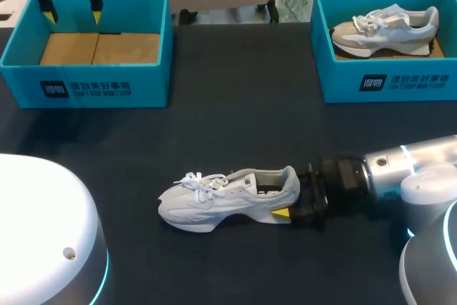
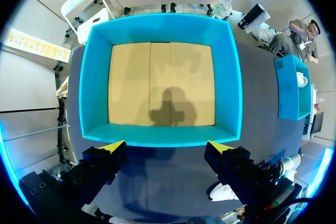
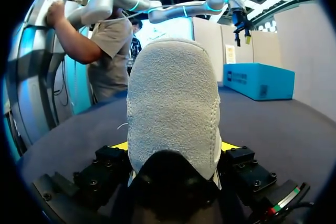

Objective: Take the shoe out of the shoebox, open the shoe tongue, remove and reinsert the insole, then place the shoe into the shoebox

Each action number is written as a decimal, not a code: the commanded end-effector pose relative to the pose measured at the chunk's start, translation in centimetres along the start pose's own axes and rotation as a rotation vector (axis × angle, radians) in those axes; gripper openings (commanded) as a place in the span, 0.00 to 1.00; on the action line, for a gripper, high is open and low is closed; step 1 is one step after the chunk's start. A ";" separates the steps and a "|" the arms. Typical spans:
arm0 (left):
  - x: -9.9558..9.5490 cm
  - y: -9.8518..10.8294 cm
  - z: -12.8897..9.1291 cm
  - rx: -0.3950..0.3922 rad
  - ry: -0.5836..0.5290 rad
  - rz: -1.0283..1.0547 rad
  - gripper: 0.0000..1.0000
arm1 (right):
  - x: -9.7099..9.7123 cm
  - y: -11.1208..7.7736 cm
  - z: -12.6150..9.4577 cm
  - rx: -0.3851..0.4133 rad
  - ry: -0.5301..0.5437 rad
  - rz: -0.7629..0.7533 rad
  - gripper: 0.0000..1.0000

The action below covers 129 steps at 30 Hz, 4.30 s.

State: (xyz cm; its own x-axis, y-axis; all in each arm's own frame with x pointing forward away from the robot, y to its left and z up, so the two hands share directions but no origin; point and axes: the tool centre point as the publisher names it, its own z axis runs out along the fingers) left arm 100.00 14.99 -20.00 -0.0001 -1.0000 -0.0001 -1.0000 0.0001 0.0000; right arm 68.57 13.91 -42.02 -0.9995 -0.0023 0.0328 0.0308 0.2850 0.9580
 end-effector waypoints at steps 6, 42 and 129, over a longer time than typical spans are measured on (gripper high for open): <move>0.0 0.0 0.0 0.000 0.000 0.000 1.00 | -0.5 -0.5 -1.5 -0.006 0.021 -0.001 0.00; 2.0 1.8 -0.2 -0.006 0.034 -0.064 1.00 | -0.4 -0.5 -1.6 -0.006 0.019 -0.003 0.00; 19.7 20.9 0.8 -0.113 0.111 0.031 1.00 | -0.4 -0.5 -1.6 -0.006 0.019 -0.003 0.00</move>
State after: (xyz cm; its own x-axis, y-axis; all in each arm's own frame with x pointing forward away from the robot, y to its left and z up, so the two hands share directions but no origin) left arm 79.06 -3.64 -20.58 -0.0263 -0.9924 0.1205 -0.9949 0.0377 0.0938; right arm 68.93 12.34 -41.97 -0.9991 -0.0224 0.0350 0.0274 0.2771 0.9605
